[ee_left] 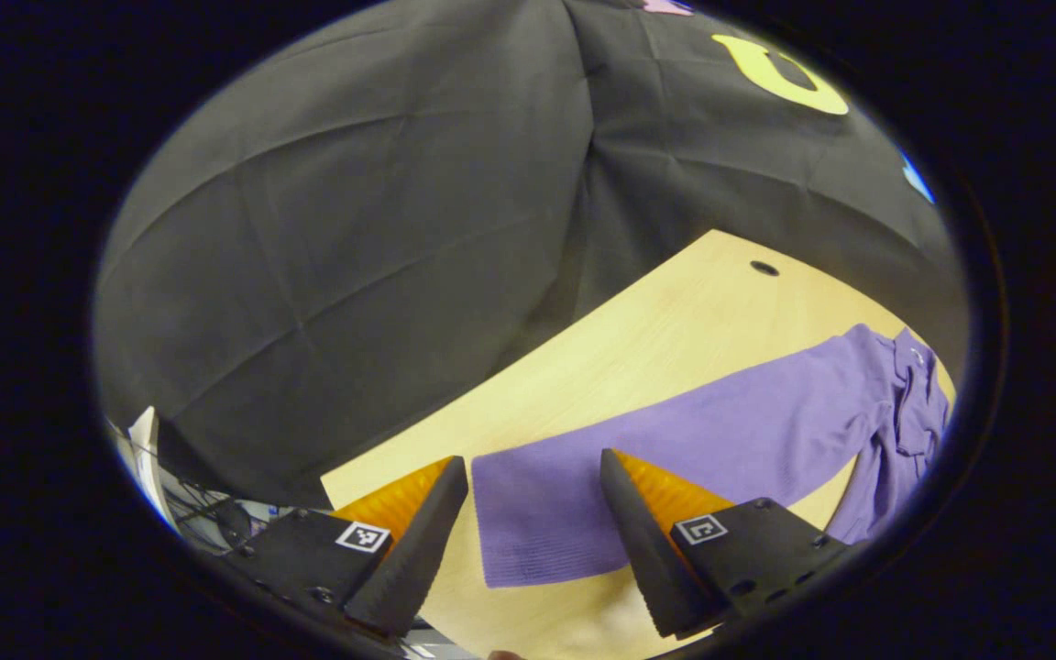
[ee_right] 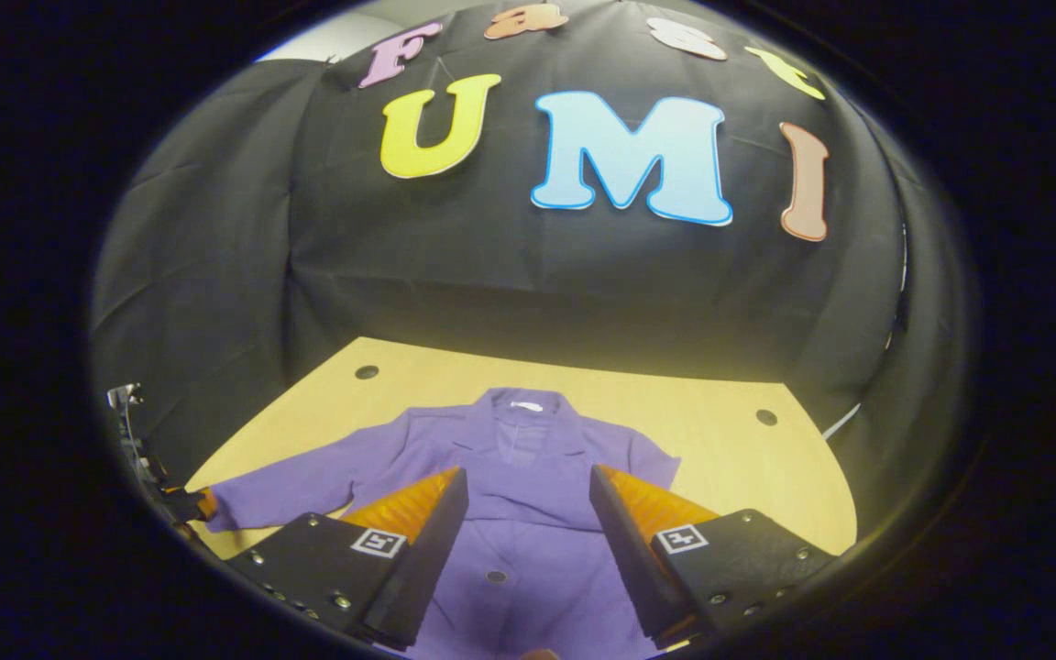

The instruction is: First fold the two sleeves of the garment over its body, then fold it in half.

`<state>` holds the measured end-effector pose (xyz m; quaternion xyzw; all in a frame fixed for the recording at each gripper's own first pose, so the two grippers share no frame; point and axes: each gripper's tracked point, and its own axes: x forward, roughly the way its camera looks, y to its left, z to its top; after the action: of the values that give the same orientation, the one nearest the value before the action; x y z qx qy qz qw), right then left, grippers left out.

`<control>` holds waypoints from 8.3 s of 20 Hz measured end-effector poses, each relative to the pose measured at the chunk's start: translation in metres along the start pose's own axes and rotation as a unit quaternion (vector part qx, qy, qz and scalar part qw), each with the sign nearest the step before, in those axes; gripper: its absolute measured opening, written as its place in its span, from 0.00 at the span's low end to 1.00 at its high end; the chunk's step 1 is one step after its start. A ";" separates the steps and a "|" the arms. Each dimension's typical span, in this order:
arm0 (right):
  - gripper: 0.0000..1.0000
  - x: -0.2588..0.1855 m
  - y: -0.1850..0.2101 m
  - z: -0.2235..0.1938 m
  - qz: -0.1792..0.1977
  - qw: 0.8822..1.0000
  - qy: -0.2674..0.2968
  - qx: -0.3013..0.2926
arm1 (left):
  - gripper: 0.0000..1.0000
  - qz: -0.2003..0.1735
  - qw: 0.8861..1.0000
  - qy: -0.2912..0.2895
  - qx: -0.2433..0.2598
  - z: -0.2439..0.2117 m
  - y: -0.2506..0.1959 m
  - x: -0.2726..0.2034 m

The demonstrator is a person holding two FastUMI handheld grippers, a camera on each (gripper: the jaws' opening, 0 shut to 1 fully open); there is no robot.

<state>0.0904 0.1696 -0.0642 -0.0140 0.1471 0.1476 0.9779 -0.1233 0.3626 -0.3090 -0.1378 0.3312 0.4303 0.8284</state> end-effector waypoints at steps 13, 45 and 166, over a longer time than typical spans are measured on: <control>0.84 -0.016 -0.006 -0.013 0.013 1.000 0.000 -0.025 | 0.79 -0.028 1.000 0.006 0.001 -0.020 -0.031 0.014; 0.84 -0.040 -0.137 -0.049 -0.039 0.998 0.000 0.046 | 0.07 -0.349 0.936 -0.038 0.021 0.069 -0.366 -0.169; 0.02 -0.109 -0.061 -0.107 -0.002 0.978 0.078 0.193 | 0.07 -0.528 0.840 0.099 0.073 -0.052 -0.243 -0.269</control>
<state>-0.0222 0.0729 -0.1361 0.1631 0.2489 0.1133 0.9480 -0.0607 0.0250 -0.1823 -0.2725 0.3188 -0.1138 0.9006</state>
